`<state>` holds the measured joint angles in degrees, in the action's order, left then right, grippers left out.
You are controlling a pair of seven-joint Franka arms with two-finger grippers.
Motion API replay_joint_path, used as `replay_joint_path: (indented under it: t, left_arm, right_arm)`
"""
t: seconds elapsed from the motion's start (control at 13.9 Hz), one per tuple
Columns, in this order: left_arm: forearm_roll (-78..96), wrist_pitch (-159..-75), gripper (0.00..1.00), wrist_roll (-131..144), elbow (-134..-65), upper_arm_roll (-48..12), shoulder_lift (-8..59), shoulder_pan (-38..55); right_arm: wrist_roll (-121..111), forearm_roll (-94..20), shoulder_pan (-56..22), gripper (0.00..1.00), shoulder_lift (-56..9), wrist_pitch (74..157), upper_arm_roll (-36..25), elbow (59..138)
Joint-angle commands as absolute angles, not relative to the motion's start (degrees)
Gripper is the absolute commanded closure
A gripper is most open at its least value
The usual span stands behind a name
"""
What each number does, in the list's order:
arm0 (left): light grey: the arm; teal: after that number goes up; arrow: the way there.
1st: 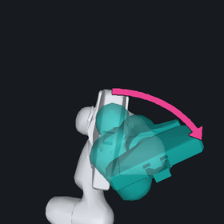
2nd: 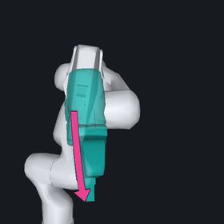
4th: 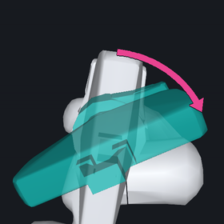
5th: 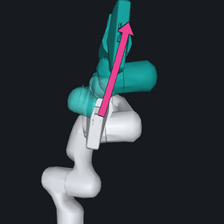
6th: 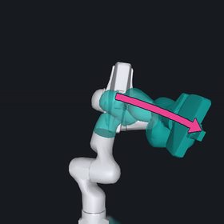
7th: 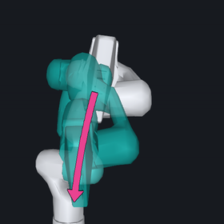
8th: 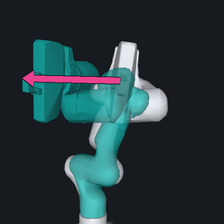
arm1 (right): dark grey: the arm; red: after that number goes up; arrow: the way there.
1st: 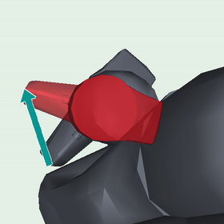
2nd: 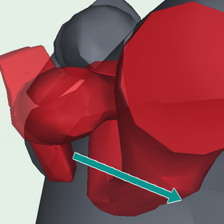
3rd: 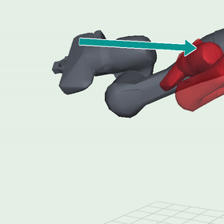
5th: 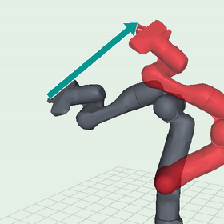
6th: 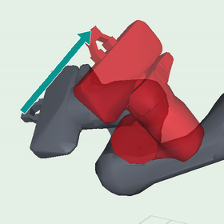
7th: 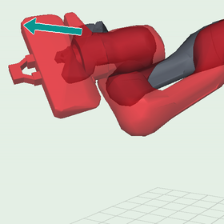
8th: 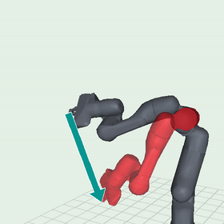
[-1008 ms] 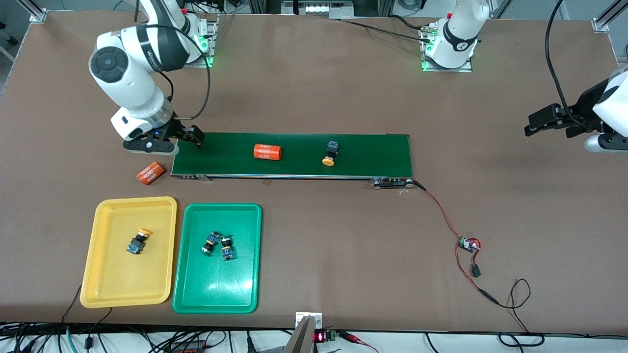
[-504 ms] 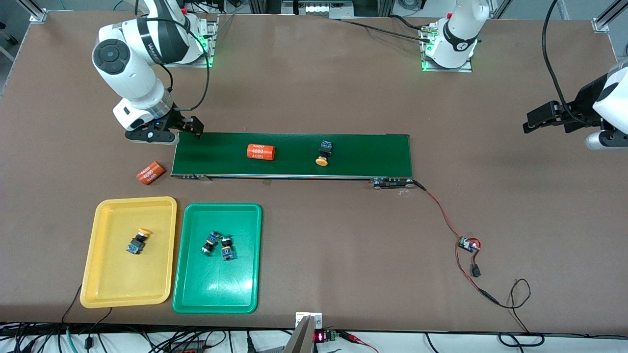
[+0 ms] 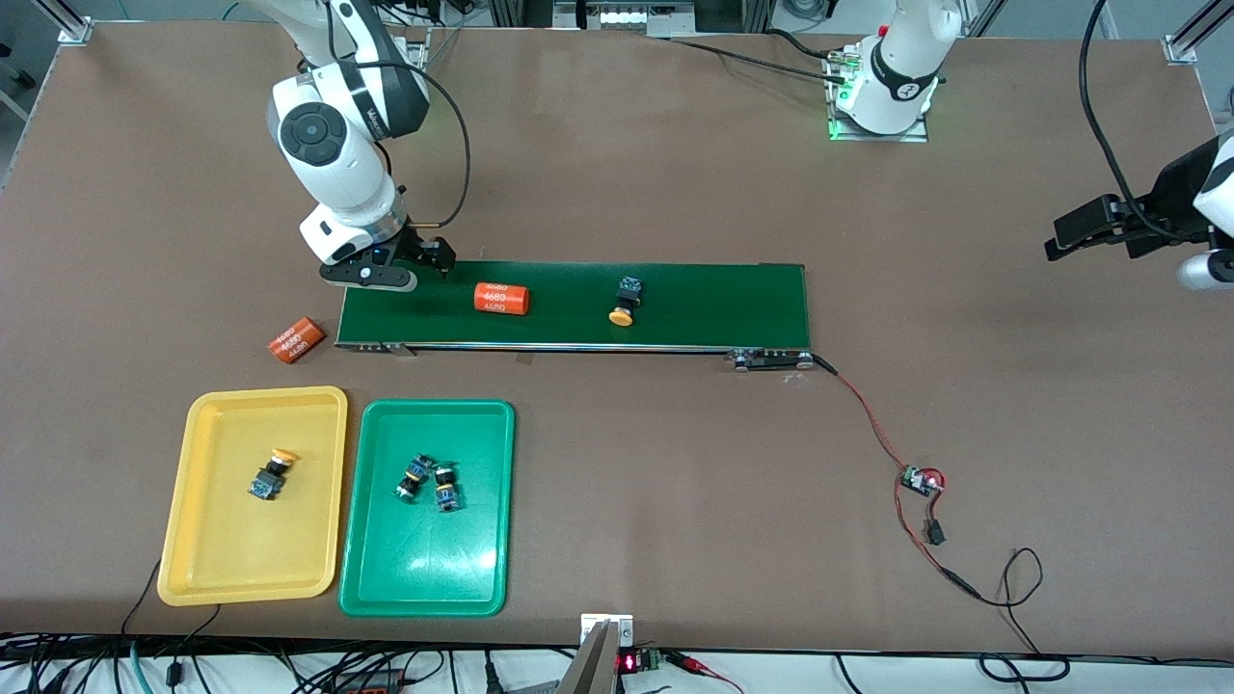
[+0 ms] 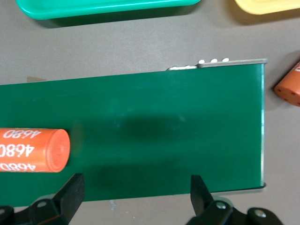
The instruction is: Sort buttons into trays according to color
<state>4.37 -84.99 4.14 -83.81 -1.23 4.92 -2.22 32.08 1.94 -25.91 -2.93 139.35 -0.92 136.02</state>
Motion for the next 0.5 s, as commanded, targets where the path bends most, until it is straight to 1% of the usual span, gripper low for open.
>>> replay_joint_path:
  t: [0.0, 0.14, 0.43]
  left_arm:
    - [2.55, -84.46, 0.00, 4.13, -83.50, -1.93, 3.52, -2.20]
    - [-0.69, -84.99, 0.00, 5.18, -82.71, -2.11, 3.96, -1.76]
    - [-1.41, -84.38, 0.00, 4.92, -82.97, -2.46, 3.69, -1.58]
  right_arm:
    - [34.80, 1.14, -27.33, 0.00, -3.95, 140.97, -1.14, 135.09]
    - [36.29, 1.23, -27.69, 0.00, -4.22, 140.98, -1.14, 133.78]
    - [38.57, 1.14, -29.26, 0.00, -6.41, 141.06, -1.14, 130.88]
